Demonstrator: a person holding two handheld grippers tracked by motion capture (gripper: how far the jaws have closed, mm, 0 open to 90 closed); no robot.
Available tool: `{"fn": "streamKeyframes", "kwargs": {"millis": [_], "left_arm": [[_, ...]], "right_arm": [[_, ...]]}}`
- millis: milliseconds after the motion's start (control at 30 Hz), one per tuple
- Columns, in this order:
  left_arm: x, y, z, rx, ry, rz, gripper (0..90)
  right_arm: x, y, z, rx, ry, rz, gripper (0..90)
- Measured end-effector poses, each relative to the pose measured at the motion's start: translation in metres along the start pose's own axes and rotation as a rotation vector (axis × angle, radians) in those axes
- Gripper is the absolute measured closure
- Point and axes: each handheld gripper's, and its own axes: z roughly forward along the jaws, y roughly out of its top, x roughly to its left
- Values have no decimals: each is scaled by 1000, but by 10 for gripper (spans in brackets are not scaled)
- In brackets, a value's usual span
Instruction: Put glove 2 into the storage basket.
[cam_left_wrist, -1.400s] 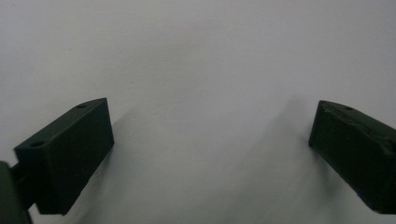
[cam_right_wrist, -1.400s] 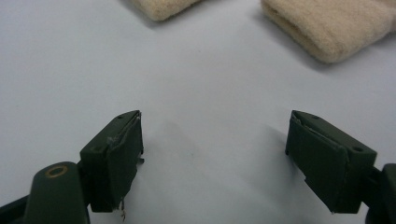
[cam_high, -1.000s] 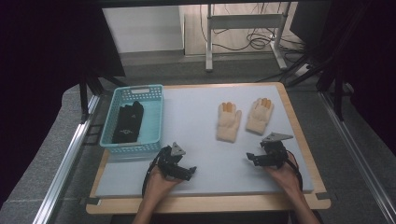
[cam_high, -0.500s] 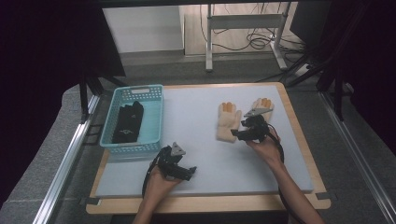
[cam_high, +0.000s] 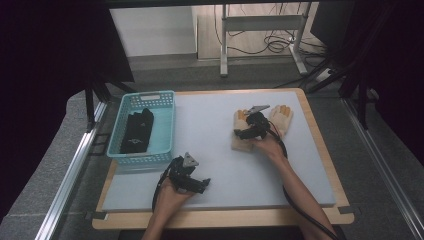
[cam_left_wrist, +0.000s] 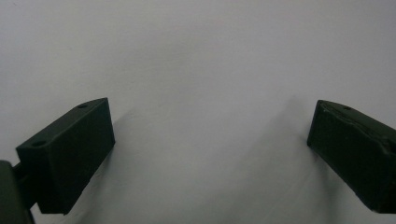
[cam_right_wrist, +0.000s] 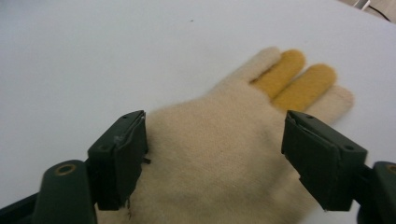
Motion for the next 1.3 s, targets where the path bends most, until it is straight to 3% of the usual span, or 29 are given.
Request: {"fn": "streamKeyframes", "kwargs": {"millis": [67, 100, 167, 300, 433, 533, 667, 733, 767, 833, 967, 1000, 1067, 1133, 1167, 1200, 1300], "left_arm": [[0, 0, 0, 0, 0, 0, 8], [0, 0, 0, 0, 0, 0, 8], [0, 0, 0, 0, 0, 0, 8], [0, 0, 0, 2, 1, 1, 8], [0, 0, 0, 0, 0, -1, 8], [1, 0, 0, 6, 1, 8, 8], [0, 0, 0, 1, 1, -1, 8], [0, 0, 0, 1, 1, -1, 8], [0, 0, 0, 1, 1, -1, 8], [0, 0, 0, -1, 0, -3, 8], [0, 0, 0, -2, 1, -3, 8], [0, 0, 0, -2, 1, -3, 8], [0, 0, 0, -2, 1, -3, 8], [0, 0, 0, -1, 1, -3, 8], [0, 0, 0, -1, 1, -2, 8], [0, 0, 0, -1, 0, -3, 8], [0, 0, 0, -1, 0, -3, 8]], "right_arm": [[0, 0, 4, 14, -3, -7, 222], [0, -2, 8, 43, 11, -6, 330], [0, -4, 9, 39, 36, 17, 424], [4, -3, 5, 50, 35, -7, 509], [7, -1, -1, 45, 35, -31, 521], [16, 2, -20, 19, 59, -51, 523], [28, 2, -38, -1, 104, -28, 522], [47, -4, -51, -1, 147, -29, 516], [47, -4, -51, -1, 147, -29, 516], [68, -15, -59, 8, 159, -67, 507], [85, -30, -62, 15, 201, -55, 414], [85, -30, -62, 15, 201, -55, 414], [85, -33, -65, -10, 195, -47, 319], [82, -32, -67, -23, 186, -38, 308], [72, -32, -70, -37, 181, -13, 302], [72, -32, -70, -37, 181, -13, 302], [46, -35, -72, -40, 135, 30, 308]]}}
